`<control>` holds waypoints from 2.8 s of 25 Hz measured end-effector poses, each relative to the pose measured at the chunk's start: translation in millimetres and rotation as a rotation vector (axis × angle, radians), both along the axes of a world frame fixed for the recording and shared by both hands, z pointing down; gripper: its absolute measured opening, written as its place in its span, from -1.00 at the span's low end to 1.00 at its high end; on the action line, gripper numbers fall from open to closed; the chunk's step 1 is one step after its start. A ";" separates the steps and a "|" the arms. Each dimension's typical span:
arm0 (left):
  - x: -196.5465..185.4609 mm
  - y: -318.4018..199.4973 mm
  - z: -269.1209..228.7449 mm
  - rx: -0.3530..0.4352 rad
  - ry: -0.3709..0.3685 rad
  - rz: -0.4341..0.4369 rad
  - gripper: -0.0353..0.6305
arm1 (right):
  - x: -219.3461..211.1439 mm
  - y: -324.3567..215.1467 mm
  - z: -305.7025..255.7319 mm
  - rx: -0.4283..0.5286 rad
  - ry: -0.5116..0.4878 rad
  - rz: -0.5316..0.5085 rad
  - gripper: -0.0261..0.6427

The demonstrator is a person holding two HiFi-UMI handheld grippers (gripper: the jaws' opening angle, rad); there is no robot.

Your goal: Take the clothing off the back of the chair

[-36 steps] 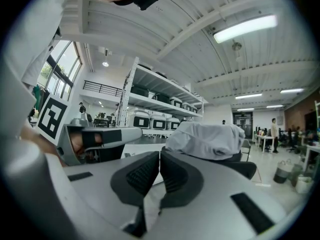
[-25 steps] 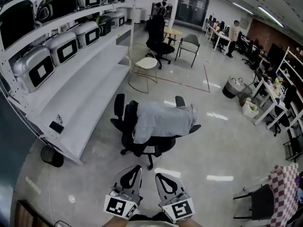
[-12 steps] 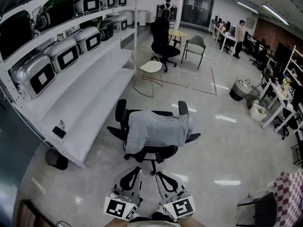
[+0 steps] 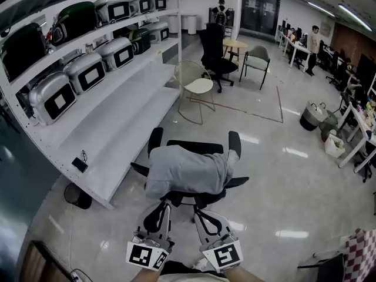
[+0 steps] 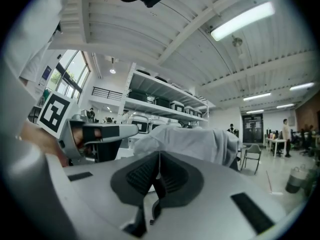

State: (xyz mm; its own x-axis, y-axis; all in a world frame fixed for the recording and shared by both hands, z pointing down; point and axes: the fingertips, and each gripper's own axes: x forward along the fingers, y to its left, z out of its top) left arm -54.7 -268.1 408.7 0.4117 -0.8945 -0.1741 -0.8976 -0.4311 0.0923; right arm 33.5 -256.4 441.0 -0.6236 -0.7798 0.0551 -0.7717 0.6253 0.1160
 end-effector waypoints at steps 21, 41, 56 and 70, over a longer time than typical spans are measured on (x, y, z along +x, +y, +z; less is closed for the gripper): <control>-33.6 -72.9 -5.7 -0.046 -0.143 -0.011 -0.31 | 0.3 -34.3 -11.0 0.016 -0.047 0.069 -0.87; -20.9 -116.7 32.9 -0.190 -0.097 0.105 -0.42 | 27.0 -23.9 -2.2 -0.025 -0.002 0.167 -0.87; 0.0 -59.8 -20.7 -0.065 0.119 0.276 -0.81 | 22.2 -15.2 3.7 -0.046 -0.053 0.111 -0.87; 16.6 0.4 -43.8 -0.010 0.173 0.260 -0.81 | 9.8 -13.7 0.5 -0.083 -0.151 -0.047 -0.87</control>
State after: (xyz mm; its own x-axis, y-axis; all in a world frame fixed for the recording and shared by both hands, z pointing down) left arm -38.1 -267.7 364.9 0.5918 -0.7652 -0.2533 -0.7283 -0.6423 0.2389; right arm 43.2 -270.1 441.5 -0.6656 -0.7460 0.0208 -0.7459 0.6640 -0.0521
